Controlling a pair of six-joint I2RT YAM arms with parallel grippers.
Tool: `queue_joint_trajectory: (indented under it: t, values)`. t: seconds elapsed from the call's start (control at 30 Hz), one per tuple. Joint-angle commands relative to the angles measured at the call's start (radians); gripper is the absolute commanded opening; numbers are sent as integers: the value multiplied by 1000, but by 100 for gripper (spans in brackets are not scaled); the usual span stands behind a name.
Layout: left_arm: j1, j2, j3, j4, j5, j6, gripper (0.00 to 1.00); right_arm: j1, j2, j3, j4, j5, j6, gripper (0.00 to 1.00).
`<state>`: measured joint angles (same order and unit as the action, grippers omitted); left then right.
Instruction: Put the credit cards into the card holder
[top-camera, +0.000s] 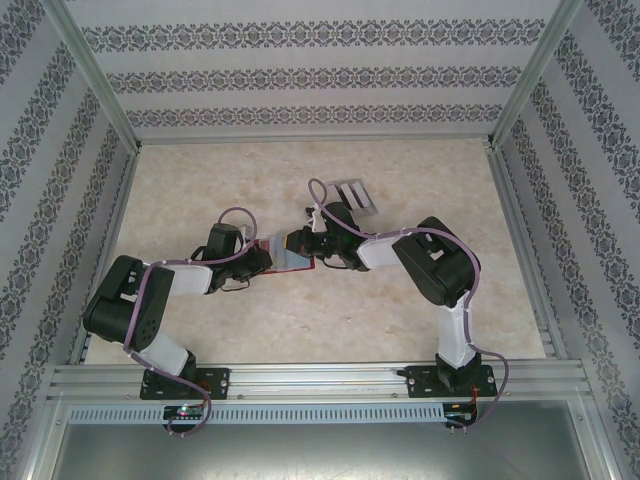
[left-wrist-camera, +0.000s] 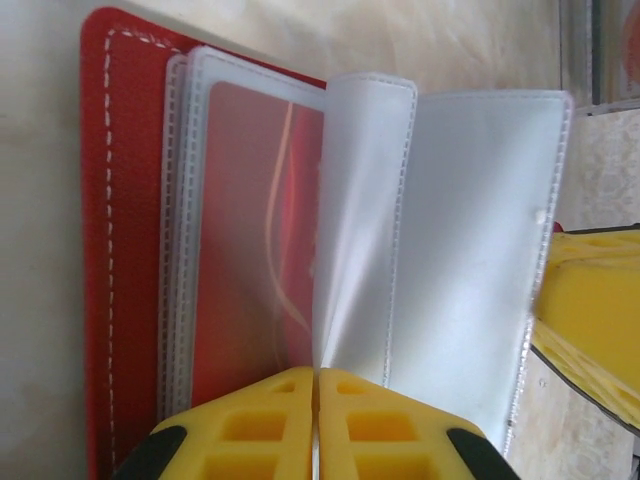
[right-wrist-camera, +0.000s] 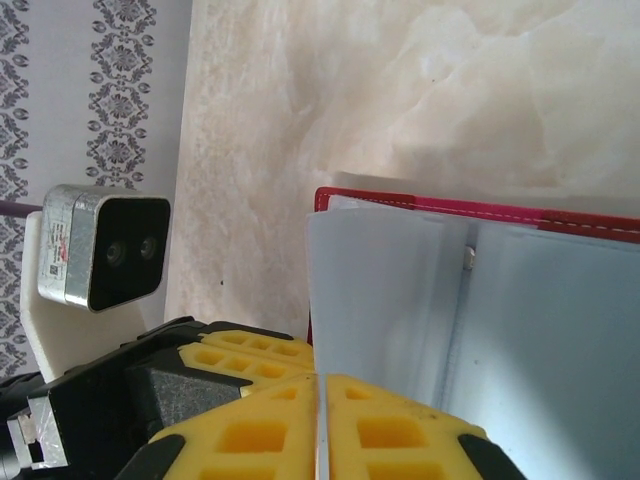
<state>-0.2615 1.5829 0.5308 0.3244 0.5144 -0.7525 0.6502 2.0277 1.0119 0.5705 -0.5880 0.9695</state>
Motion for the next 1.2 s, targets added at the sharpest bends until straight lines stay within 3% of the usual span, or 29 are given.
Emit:
queue_joint_trajectory:
  t: [0.0, 0.13, 0.37, 0.53, 0.7, 0.97, 1.17]
  values:
    - [-4, -9, 17, -51, -35, 20, 8, -1, -51, -18, -16, 45, -43, 16]
    - [-3, -9, 17, -50, -35, 20, 8, -2, -128, -56, -69, 124, -116, 24]
    - [-3, -17, 12, -54, -43, 19, 8, 11, -231, -81, -167, 242, -218, 27]
    - [-3, -37, 8, -56, -50, 17, 10, 42, -206, -32, -214, 217, -230, 31]
    - [-3, -75, -2, -82, -84, 15, 18, 59, -140, 39, -270, 197, -224, 31]
    - [-1, -247, -32, -168, -179, 17, 26, 69, -36, 134, -385, 206, -221, 27]
    - [-1, -437, -77, -243, -277, 36, 39, 82, -97, 152, -475, 281, -290, 27]
